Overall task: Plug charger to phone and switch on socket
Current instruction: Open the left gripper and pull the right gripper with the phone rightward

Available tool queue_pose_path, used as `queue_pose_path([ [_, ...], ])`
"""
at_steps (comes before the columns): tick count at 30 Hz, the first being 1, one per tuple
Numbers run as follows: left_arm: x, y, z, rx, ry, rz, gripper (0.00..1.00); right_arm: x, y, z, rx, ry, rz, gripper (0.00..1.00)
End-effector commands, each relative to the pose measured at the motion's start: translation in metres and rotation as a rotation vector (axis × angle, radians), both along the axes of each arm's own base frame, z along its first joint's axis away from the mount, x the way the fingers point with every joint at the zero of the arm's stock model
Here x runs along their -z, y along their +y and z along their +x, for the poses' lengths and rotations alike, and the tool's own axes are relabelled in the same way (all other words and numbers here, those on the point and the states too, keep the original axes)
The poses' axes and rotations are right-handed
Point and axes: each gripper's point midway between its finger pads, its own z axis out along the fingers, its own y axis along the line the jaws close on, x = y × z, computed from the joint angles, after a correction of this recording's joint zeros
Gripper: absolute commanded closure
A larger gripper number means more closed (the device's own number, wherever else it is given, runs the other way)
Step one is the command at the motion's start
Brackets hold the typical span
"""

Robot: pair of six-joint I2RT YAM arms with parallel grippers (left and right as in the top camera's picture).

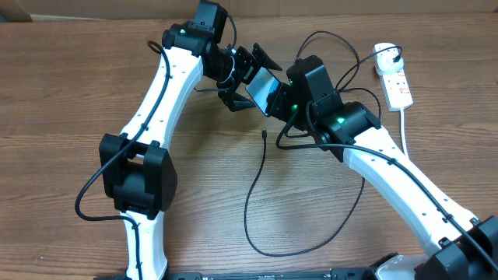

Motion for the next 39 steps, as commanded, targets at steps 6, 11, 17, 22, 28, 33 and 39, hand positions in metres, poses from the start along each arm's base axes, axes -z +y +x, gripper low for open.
queue_pose_path([
  [6, -0.028, -0.003, 0.007, 0.05, -0.154, -0.03, 0.0, -0.013, -0.009, 0.009, 0.029, -0.039, 0.01, 0.96],
  [11, -0.034, 0.008, 0.025, 0.026, -0.22, -0.041, 0.0, -0.01, -0.03, 0.018, 0.082, -0.029, 0.002, 0.96],
  [17, -0.042, 0.034, 0.043, 0.001, -0.29, -0.057, 0.0, -0.007, -0.066, 0.031, 0.172, -0.002, 0.016, 0.96],
  [22, -0.091, 0.044, 0.048, 0.118, -0.499, -0.265, 0.0, -0.011, -0.08, 0.036, 0.174, 0.043, 0.129, 0.96],
  [28, -0.148, 0.071, 0.035, 0.187, -0.763, -0.264, 0.0, -0.019, -0.088, 0.036, 0.14, 0.093, 0.273, 0.96],
  [33, -0.186, 0.096, 0.004, 0.158, -0.856, -0.112, 0.0, -0.027, -0.087, 0.037, 0.102, 0.09, 0.333, 0.96],
  [39, -0.183, 0.123, -0.053, 0.179, -0.802, 0.139, 0.0, -0.033, -0.079, 0.036, 0.062, 0.086, 0.369, 0.96],
])
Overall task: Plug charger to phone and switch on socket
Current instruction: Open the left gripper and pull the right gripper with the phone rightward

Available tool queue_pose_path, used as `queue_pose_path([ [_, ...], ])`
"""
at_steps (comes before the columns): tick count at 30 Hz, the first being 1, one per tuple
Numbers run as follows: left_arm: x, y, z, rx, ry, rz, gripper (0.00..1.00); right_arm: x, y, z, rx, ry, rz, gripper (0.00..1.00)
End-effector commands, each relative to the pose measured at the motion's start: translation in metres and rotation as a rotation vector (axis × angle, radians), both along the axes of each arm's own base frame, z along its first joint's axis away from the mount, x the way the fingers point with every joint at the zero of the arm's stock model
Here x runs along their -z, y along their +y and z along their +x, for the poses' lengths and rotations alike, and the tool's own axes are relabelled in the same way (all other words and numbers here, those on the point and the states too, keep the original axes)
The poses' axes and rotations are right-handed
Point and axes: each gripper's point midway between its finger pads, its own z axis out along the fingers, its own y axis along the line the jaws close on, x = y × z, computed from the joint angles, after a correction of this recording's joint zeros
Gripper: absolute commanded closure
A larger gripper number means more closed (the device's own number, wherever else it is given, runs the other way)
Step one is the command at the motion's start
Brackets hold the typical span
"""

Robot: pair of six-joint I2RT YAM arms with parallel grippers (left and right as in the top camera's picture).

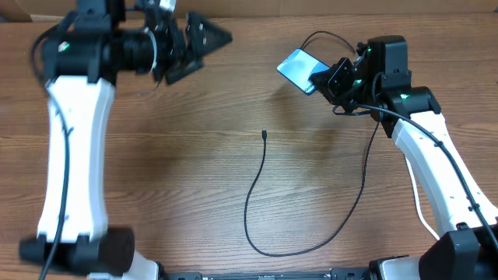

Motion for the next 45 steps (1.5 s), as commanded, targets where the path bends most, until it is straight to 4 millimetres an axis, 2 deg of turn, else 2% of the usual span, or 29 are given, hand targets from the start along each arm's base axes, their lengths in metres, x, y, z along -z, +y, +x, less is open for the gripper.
queue_pose_path([
  [1, 0.006, 0.022, -0.026, -0.014, -0.074, 0.218, 0.0, -0.019, 0.012, -0.002, -0.059, -0.04, 0.067, 0.96],
  [6, 0.018, 0.026, -0.062, 0.053, 0.005, 0.259, 0.0, -0.021, 0.017, -0.006, -0.089, -0.038, 0.091, 0.96],
  [9, 0.019, 0.037, -0.076, 0.032, 0.041, 0.289, 0.0, -0.02, 0.018, -0.009, -0.096, -0.025, 0.097, 0.96],
  [11, 0.016, 0.044, -0.085, 0.015, 0.04, 0.316, 0.0, -0.019, 0.018, -0.01, -0.099, -0.021, 0.091, 0.96],
  [14, 0.008, 0.058, -0.114, -0.021, 0.02, 0.395, 0.0, -0.019, 0.018, -0.01, -0.109, -0.03, 0.083, 0.96],
  [19, -0.005, 0.067, -0.146, -0.087, -0.051, 0.433, 0.01, -0.021, 0.019, -0.009, -0.115, -0.037, 0.09, 0.96],
  [22, 0.003, 0.076, -0.16, -0.207, -0.032, 0.427, 0.0, -0.022, 0.021, -0.009, -0.122, -0.042, 0.096, 0.96],
  [25, 0.019, 0.076, -0.165, -0.243, -0.062, 0.397, 0.0, -0.022, 0.021, -0.009, -0.123, -0.043, 0.098, 0.96],
  [29, 0.049, 0.075, -0.151, -0.375, -0.021, 0.287, 0.01, -0.025, 0.024, -0.011, -0.138, -0.045, 0.119, 0.96],
  [34, 0.091, 0.074, -0.105, -0.571, 0.118, 0.104, 0.01, -0.031, 0.029, -0.012, -0.145, -0.032, 0.171, 0.96],
  [37, 0.125, 0.073, -0.081, -0.658, 0.24, 0.021, 0.01, -0.031, 0.03, -0.012, -0.145, -0.033, 0.171, 0.96],
  [40, 0.161, 0.071, -0.074, -0.708, 0.415, -0.001, 0.01, -0.031, 0.03, -0.012, -0.145, -0.033, 0.171, 0.96],
  [43, 0.17, 0.042, -0.068, -0.563, 0.526, -0.105, 0.01, -0.031, 0.03, -0.012, -0.145, -0.033, 0.171, 0.96],
  [45, 0.16, 0.02, -0.053, -0.4, 0.447, -0.182, 0.03, -0.031, 0.03, -0.012, -0.145, -0.033, 0.171, 0.96],
])
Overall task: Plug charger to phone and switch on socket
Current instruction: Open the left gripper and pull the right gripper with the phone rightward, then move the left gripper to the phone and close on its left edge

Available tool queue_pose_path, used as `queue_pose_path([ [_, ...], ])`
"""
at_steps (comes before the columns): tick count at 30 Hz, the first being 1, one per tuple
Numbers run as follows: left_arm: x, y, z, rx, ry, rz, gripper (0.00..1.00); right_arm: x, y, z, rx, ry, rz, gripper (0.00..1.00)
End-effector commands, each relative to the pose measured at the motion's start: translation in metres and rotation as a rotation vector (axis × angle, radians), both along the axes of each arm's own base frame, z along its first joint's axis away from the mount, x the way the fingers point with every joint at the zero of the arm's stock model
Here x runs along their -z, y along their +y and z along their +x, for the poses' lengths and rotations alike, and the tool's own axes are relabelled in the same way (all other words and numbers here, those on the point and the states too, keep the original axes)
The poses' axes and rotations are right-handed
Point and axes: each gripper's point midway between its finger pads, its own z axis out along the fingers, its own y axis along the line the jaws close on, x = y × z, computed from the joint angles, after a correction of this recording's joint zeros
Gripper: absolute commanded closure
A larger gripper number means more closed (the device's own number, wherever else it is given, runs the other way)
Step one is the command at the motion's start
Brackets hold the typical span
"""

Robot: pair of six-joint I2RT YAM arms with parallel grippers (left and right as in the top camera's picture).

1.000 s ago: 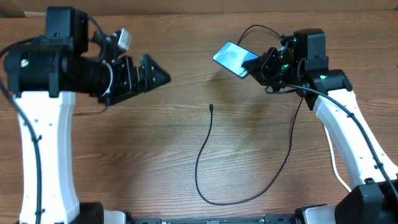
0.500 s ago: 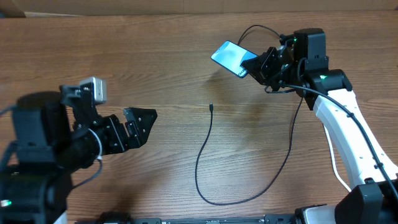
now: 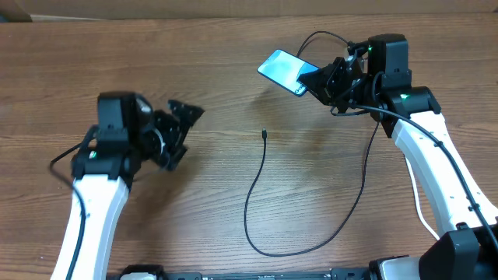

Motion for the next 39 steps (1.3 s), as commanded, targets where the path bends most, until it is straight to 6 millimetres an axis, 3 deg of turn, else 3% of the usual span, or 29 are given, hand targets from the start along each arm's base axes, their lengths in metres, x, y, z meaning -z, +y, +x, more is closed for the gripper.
queue_pose_path([
  [1, -0.019, -0.044, 0.014, 0.217, -0.095, -0.225, 0.05, -0.014, 0.003, -0.001, -0.02, -0.035, 0.024, 0.96],
  [6, -0.036, -0.082, 0.041, 0.437, -0.327, -0.32, 0.12, -0.015, 0.005, -0.002, -0.022, -0.02, 0.042, 0.96],
  [10, -0.051, -0.108, 0.052, 0.573, -0.503, -0.374, 0.09, -0.021, 0.011, -0.004, -0.021, 0.015, 0.107, 0.96],
  [17, -0.055, -0.137, 0.055, 0.621, -0.555, -0.419, 0.09, -0.044, 0.025, -0.009, -0.068, 0.047, 0.25, 0.96],
  [22, -0.055, -0.137, 0.062, 0.564, -0.521, -0.426, 0.09, -0.046, 0.025, -0.008, -0.061, 0.05, 0.262, 0.96],
  [29, -0.051, -0.138, 0.075, 0.411, -0.404, -0.459, 0.21, -0.047, 0.035, -0.011, -0.06, 0.084, 0.282, 0.96],
  [39, -0.058, -0.145, 0.087, 0.298, -0.393, -0.477, 0.22, -0.049, 0.049, -0.007, -0.024, 0.066, 0.272, 0.96],
])
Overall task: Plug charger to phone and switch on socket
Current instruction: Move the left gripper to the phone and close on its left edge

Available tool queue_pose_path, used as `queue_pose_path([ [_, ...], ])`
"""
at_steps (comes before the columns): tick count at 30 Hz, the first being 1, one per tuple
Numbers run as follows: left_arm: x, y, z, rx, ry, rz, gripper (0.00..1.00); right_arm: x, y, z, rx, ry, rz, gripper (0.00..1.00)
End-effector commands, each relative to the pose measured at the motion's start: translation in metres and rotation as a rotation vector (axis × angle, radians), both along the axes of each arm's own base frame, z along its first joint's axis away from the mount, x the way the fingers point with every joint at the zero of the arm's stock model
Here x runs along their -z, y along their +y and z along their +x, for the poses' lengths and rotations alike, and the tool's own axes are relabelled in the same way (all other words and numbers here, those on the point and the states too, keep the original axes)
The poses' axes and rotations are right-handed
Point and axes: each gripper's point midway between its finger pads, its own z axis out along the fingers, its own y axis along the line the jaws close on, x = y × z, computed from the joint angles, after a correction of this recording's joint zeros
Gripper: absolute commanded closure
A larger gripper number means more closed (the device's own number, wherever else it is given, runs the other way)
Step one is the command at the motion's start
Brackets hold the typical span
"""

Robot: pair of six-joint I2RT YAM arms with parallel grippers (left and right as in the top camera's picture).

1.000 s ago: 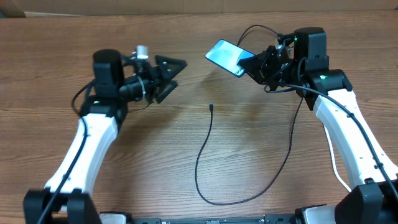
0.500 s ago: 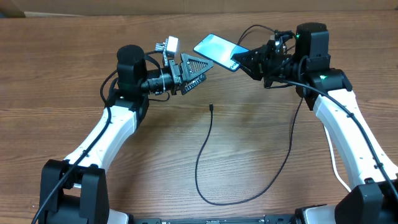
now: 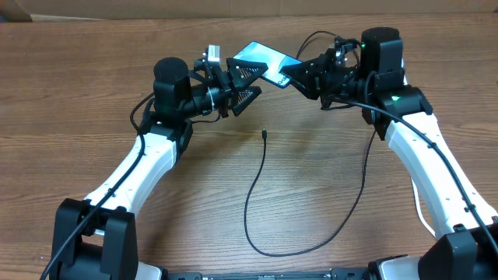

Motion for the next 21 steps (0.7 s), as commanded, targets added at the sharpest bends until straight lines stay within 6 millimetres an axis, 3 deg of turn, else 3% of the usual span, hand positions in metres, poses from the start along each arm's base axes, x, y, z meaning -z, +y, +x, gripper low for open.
queue_pose_path([
  [1, -0.001, 0.002, 0.011, -0.069, 0.04, -0.024, 0.23, -0.01, 0.007, 0.001, 0.017, -0.024, -0.001, 0.96],
  [4, -0.005, 0.003, 0.014, -0.083, 0.025, -0.034, 0.24, -0.008, 0.01, 0.001, 0.026, -0.027, -0.016, 0.96],
  [14, -0.005, 0.004, 0.017, -0.109, 0.087, -0.062, 0.49, -0.007, 0.019, 0.002, 0.053, -0.032, -0.033, 0.96],
  [21, -0.004, 0.005, 0.018, -0.125, 0.112, -0.074, 0.51, -0.006, 0.021, 0.004, 0.08, -0.016, -0.037, 0.96],
])
